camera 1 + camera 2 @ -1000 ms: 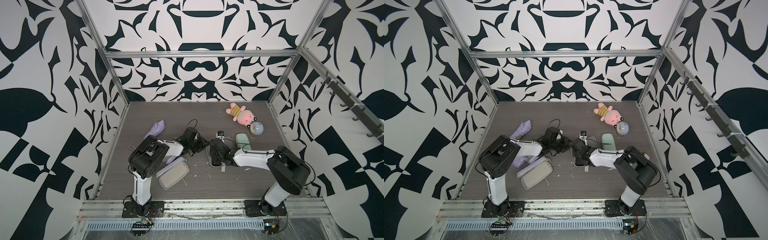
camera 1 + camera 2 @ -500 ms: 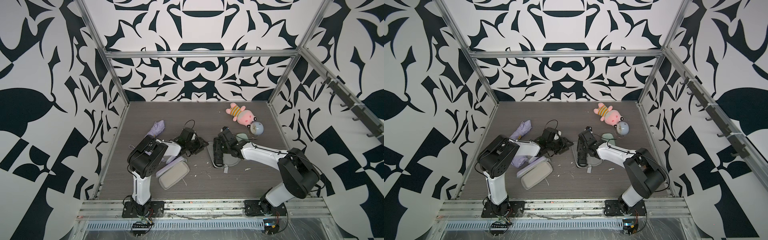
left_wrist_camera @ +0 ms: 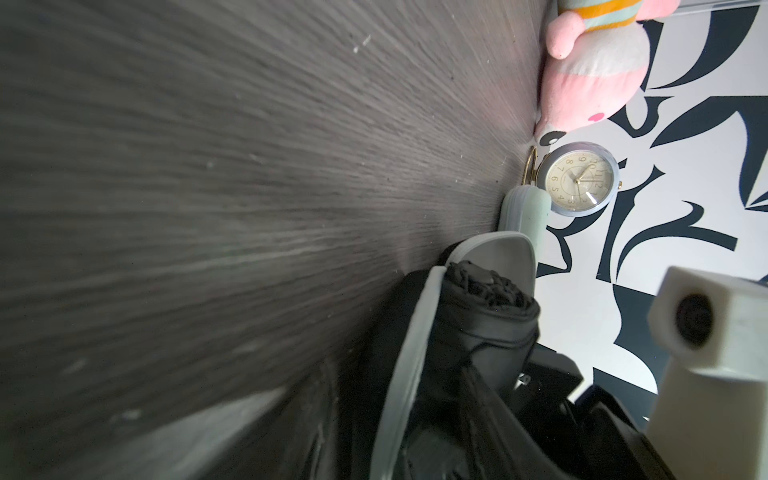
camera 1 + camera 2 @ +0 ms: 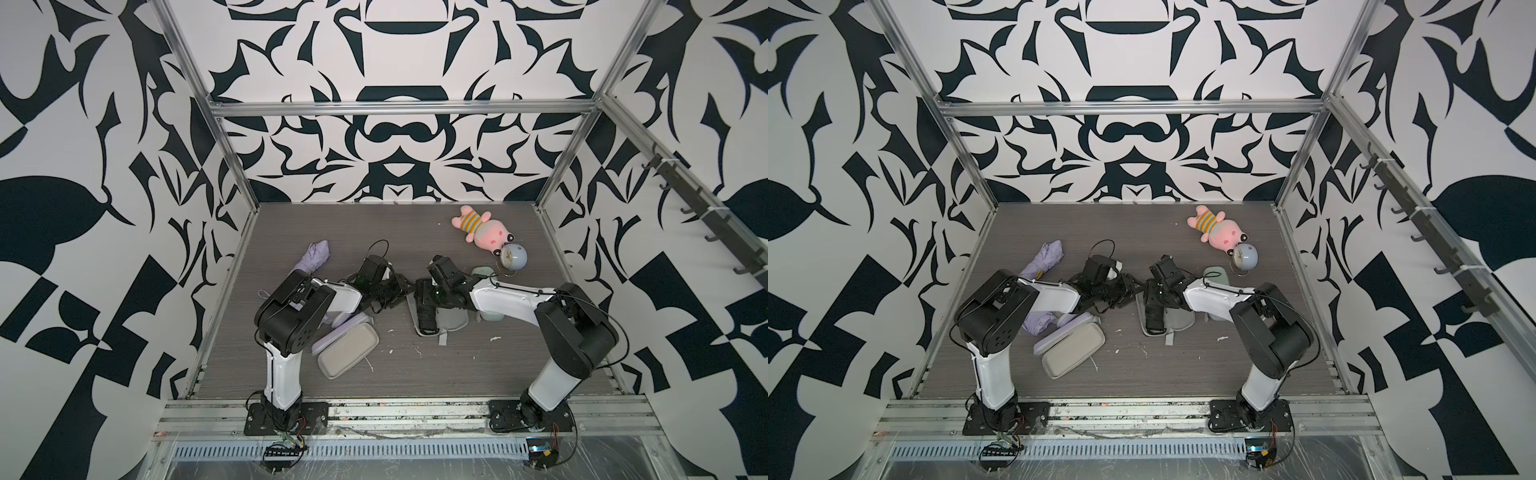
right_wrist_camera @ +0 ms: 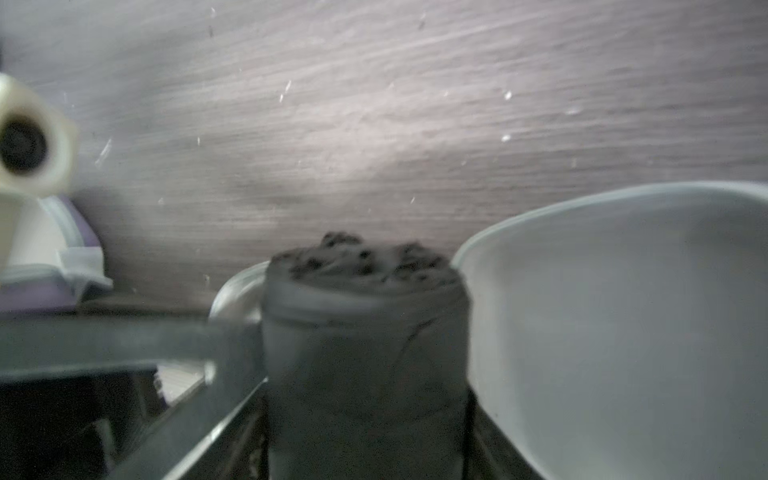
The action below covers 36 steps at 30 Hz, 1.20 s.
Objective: Put umbrellas into zippered umbrella sleeves
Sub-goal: Place the umbrella in the umbrella sleeve, then close the umbrella sleeve at the center of the board.
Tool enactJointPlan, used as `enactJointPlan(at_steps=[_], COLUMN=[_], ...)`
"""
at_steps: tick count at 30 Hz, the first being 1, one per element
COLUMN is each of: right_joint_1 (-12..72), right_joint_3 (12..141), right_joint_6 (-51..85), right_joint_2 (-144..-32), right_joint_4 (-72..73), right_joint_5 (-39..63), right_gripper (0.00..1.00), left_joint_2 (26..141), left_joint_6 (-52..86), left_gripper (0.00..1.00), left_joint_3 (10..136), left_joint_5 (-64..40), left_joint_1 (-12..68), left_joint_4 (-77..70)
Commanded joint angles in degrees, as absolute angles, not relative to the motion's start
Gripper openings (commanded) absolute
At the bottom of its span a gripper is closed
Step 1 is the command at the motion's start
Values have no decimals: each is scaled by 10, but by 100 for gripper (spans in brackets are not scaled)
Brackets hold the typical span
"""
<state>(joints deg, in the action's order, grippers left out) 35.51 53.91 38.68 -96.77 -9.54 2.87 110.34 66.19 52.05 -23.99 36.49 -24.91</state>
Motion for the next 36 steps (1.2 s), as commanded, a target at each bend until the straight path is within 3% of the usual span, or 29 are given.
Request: enactJointPlan(at_steps=[1, 7, 11, 16, 23, 25, 29, 32, 36], right_joint_1=[341, 329, 334, 375, 377, 376, 372, 354, 284], right_joint_3=[572, 589, 586, 573, 586, 604, 636, 641, 597], right_joint_6=[371, 364, 385, 397, 393, 383, 344, 323, 313], right_joint_2=[-935, -935, -962, -986, -1020, -1023, -960, -893, -838], right_joint_4=[-150, -162, -153, -156, -174, -194, -227, -260, -291], right_joint_5=[59, 64, 71, 77, 77, 80, 85, 74, 96], right_gripper=[71, 75, 61, 37, 32, 34, 58, 70, 75], left_joint_2=[1102, 1095, 1078, 1100, 1119, 1113, 1081, 1055, 1033], left_joint_6=[659, 661, 664, 684, 678, 662, 622, 602, 584], left_gripper=[52, 56, 62, 65, 66, 66, 67, 71, 75], left_joint_3=[522, 510, 491, 508, 548, 550, 548, 538, 528], left_joint_5=[-248, -246, -238, -242, -253, -250, -230, -217, -226], left_joint_1=[364, 355, 342, 346, 358, 358, 357, 352, 347], left_joint_4=[-256, -256, -266, -300, -289, -256, -164, -122, -94])
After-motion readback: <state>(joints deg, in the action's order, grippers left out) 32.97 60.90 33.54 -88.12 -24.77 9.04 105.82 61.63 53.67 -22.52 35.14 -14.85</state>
